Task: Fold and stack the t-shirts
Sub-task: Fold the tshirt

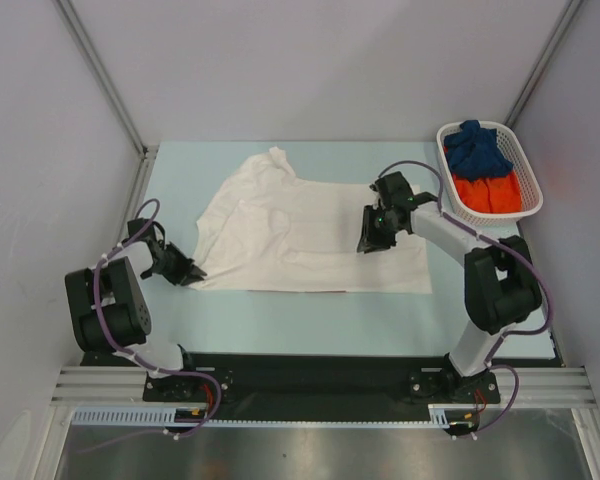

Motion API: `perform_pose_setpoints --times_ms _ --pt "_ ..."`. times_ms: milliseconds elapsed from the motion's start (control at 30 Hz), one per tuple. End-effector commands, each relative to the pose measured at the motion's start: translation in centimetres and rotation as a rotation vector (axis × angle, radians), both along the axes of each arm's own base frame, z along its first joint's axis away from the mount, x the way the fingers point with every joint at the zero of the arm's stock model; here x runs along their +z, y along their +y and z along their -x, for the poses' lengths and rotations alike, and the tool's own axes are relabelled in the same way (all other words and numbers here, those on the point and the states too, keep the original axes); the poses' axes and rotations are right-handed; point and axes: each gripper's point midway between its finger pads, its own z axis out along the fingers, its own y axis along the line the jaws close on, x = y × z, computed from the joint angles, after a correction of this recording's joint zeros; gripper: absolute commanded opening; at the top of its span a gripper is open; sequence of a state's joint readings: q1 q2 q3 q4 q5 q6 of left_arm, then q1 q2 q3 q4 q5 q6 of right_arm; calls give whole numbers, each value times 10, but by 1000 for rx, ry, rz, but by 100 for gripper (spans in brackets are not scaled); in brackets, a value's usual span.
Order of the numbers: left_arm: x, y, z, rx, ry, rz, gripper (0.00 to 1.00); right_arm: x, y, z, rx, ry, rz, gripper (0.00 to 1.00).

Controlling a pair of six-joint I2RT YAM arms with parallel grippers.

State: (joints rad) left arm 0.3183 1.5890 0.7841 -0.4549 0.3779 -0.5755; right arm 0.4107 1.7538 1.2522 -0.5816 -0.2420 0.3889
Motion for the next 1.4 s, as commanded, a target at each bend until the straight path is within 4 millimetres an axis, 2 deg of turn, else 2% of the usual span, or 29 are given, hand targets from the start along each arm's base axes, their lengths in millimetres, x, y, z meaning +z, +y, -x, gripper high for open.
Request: perform_pose_setpoints --times_ms 0,67,133,200,300,333,433,533,600,733,900,1000,1200,1367 --pt "-3 28 15 2 12 -172 25 13 -31 14 -75 9 53 29" --pt "-2 28 32 0 59 -188 24 3 -56 24 -140 51 91 29" --pt "2 28 40 6 54 -202 26 5 -73 28 -182 42 115 29" --pt "8 29 39 14 44 -207 27 6 -88 34 -214 44 133 29" --pt "24 33 26 24 -10 -227 34 5 -104 42 -240 63 189 30" --pt "35 37 16 28 -46 -250 36 4 -111 46 -249 74 221 30" --pt "56 31 -5 -14 -119 -268 37 -4 -131 53 -316 101 285 29" --pt "60 9 -24 -66 -172 -224 34 -8 -143 54 -382 110 293 27" --pt "49 -5 -31 -97 -146 -178 33 -11 -147 52 -408 114 291 26" --pt "39 -9 -40 -117 -109 -151 29 -22 -158 50 -466 131 302 16" --pt "36 -6 -42 -133 -100 -167 29 -13 -165 48 -493 124 291 20" --pt "30 -6 -38 -136 -81 -166 29 -17 -165 44 -495 118 272 21" --pt "23 -2 -31 -147 -50 -187 29 -17 -166 16 -503 125 288 19" --pt "24 1 -29 -146 -49 -190 29 -25 -169 23 -489 162 278 20"
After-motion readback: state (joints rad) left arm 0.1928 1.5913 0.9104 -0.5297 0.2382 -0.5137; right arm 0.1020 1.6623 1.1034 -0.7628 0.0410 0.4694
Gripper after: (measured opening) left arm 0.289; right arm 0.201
